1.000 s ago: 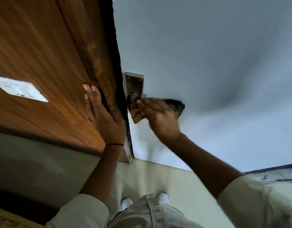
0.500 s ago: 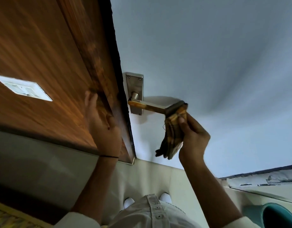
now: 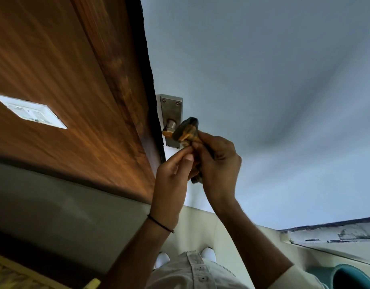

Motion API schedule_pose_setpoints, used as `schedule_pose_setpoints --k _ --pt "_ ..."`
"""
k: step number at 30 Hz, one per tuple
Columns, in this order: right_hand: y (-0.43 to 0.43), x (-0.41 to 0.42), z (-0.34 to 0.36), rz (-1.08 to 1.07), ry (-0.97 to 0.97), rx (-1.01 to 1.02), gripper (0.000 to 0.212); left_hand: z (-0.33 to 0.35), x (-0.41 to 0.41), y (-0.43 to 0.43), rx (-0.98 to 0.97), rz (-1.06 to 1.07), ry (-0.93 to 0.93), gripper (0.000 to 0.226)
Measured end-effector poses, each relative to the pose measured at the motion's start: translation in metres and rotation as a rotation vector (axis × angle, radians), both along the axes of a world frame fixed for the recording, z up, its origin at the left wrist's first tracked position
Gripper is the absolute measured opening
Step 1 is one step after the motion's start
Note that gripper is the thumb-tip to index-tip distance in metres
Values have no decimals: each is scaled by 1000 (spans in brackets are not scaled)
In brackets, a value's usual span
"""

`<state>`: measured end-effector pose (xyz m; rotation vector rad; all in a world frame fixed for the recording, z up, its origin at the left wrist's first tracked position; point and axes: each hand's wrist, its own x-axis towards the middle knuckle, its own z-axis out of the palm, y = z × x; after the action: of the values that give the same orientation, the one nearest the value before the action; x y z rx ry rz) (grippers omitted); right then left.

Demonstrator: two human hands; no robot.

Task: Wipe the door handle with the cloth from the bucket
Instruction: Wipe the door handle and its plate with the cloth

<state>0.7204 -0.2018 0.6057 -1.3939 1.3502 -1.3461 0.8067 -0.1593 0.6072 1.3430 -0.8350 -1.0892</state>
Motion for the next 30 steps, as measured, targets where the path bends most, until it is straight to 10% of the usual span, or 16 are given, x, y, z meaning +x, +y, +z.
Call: schedule_pose_setpoints --k 8,16,30 --pt "-7 -5 -19 186 559 -344 39 -19 -14 -12 -3 140 319 26" --pt "-31 -49 -16 55 513 -224 24 -29 -22 -45 30 461 113 38" --pt "-84 -81 -7 515 440 -43 22 -29 -58 -57 40 607 396 2"
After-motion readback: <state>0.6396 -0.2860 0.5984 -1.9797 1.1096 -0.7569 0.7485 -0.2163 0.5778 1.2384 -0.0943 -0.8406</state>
